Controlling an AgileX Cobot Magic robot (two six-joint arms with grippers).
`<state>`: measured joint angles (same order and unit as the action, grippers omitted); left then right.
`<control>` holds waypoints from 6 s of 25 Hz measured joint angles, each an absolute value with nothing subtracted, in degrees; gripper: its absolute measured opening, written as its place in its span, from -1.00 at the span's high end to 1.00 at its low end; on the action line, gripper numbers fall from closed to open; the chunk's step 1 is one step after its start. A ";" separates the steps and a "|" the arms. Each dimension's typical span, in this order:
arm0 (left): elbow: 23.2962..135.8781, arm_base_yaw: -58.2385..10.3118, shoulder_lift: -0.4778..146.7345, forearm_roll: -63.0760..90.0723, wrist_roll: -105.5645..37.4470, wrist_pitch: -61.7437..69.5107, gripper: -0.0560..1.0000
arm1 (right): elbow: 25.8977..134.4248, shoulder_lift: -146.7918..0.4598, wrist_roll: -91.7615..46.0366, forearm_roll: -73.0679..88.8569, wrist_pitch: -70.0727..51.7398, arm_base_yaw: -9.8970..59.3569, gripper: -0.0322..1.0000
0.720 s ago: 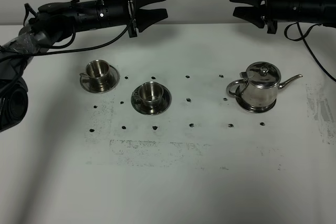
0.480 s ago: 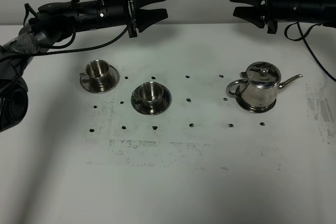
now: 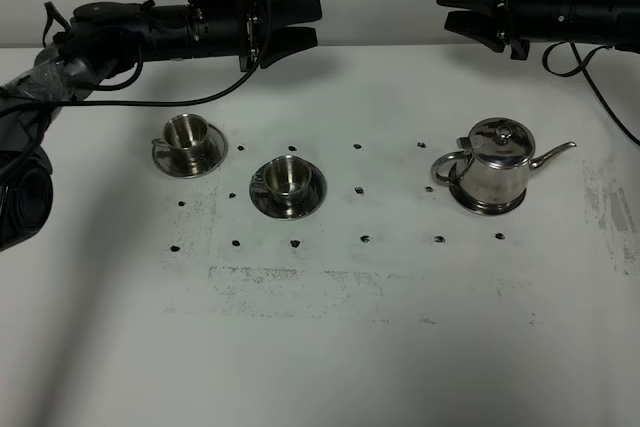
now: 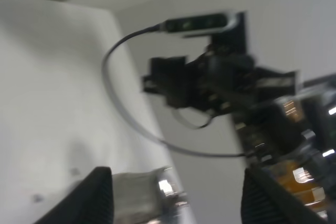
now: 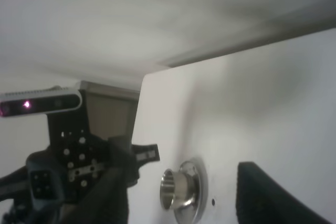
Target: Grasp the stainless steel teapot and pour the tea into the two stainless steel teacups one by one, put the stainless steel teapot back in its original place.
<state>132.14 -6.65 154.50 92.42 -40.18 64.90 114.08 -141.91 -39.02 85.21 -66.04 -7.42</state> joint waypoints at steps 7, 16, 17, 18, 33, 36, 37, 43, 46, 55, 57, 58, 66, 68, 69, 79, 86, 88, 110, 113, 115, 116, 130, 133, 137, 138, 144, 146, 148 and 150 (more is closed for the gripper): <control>141.60 -6.91 153.32 69.72 -35.09 61.98 -0.08 | 119.17 -141.91 -38.74 73.91 -65.90 -7.36 0.06; 133.54 -8.06 137.55 34.56 -26.54 61.24 -0.08 | 128.84 -137.20 -27.74 49.43 -68.24 -6.25 0.06; 131.38 -7.86 134.49 34.17 -26.54 60.38 -0.08 | 128.74 -135.19 -26.94 47.13 -68.02 -5.81 0.06; 128.99 -7.81 131.52 33.27 -26.74 59.57 -0.08 | 127.80 -132.80 -26.41 44.81 -67.61 -5.32 0.06; 82.53 -7.70 92.78 24.61 -28.05 37.89 -0.07 | 87.76 -101.38 -29.09 30.16 -44.44 7.63 0.06; 73.87 -7.70 84.52 23.93 -27.78 34.17 -0.06 | 84.12 -98.82 -29.45 30.09 -40.77 9.33 0.06; 71.04 -7.70 82.15 23.63 -27.72 33.73 -0.06 | 83.28 -98.43 -29.50 29.73 -39.68 9.84 0.06; 58.56 -7.04 66.29 18.63 -22.81 33.18 -0.01 | 81.90 -98.01 -29.68 27.61 -38.26 11.77 0.06; 53.66 -7.04 58.98 13.30 -17.27 34.30 0.00 | 81.90 -98.01 -29.68 27.36 -37.82 12.09 0.06; 42.03 -7.04 37.71 4.30 -5.96 46.62 0.00 | 81.90 -98.01 -29.68 26.84 -37.92 13.52 0.06; 40.03 -7.04 33.63 4.30 -5.45 49.41 0.00 | 81.90 -98.01 -29.68 26.73 -37.92 13.87 0.06; 39.25 -7.04 31.69 4.30 -5.34 51.08 0.00 | 81.90 -98.01 -29.71 26.73 -37.92 13.97 0.06; 31.78 -7.04 21.68 4.30 -1.27 58.26 0.00 | 81.90 -98.01 -29.71 25.80 -38.46 15.88 0.06; 29.77 -7.04 20.29 4.30 -0.81 58.48 0.00 | 81.90 -98.01 -29.71 25.61 -38.46 16.21 0.06; 28.89 -7.04 19.75 4.30 -0.66 58.60 0.00 | 81.90 -98.01 -29.71 25.49 -38.46 16.34 0.06; 27.08 -7.04 18.68 4.06 -0.46 59.73 0.00 | 81.90 -98.01 -29.75 24.24 -38.60 16.86 0.06; 27.08 -5.61 18.68 4.11 -0.51 59.91 0.00 | 81.90 -99.90 -29.75 24.24 -38.60 17.04 0.06; 27.08 -4.22 18.53 4.04 -0.51 60.03 0.00 | 81.90 -100.75 -29.75 24.24 -38.81 17.04 0.06; 26.31 0.09 1.13 3.98 -0.87 61.19 0.00 | 81.90 -102.53 -29.96 24.24 -38.78 17.04 0.06; 26.05 0.09 1.13 3.72 -0.87 60.93 0.00 | 81.90 -102.53 -29.96 24.24 -38.76 17.04 0.06; 26.01 0.09 1.13 3.72 -0.87 60.93 0.00 | 81.90 -102.53 -29.96 24.24 -38.76 17.04 0.06; 26.01 0.09 1.13 3.67 -0.87 60.93 0.00 | 81.90 -102.53 -29.96 24.24 -38.76 17.04 0.06; 26.01 0.09 1.13 3.55 -0.77 60.68 0.00 | 81.90 -102.53 -29.96 24.30 -38.76 17.04 0.06; 26.01 0.09 1.13 3.55 -0.77 60.68 0.01 | 81.90 -102.53 -29.96 24.25 -38.69 17.04 0.06; 26.01 0.09 1.13 3.55 -0.77 60.62 0.01 | 81.90 -103.50 -29.96 24.25 -37.34 17.04 0.06; 26.01 0.09 1.13 3.54 -0.77 60.62 0.01 | 81.90 -104.11 -29.96 24.25 -36.76 17.04 0.06; 26.01 0.09 1.13 3.54 -0.77 60.62 0.01 | 81.90 -108.87 -27.82 20.83 -32.80 17.04 0.06; 26.01 0.09 1.13 3.54 -0.77 60.62 0.01 | 81.90 -110.16 -25.48 18.07 -31.67 17.29 0.06; 26.01 0.09 1.13 3.54 -0.77 60.62 0.01 | 81.90 -111.00 -23.31 15.06 -31.17 17.81 0.06; 26.01 0.09 1.13 3.54 -0.77 60.62 0.01 | 81.90 -111.85 -20.99 12.80 -30.75 18.59 0.06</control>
<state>26.01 0.09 1.13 3.54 -0.77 60.62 81.90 -111.85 -20.99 12.80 -30.75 18.59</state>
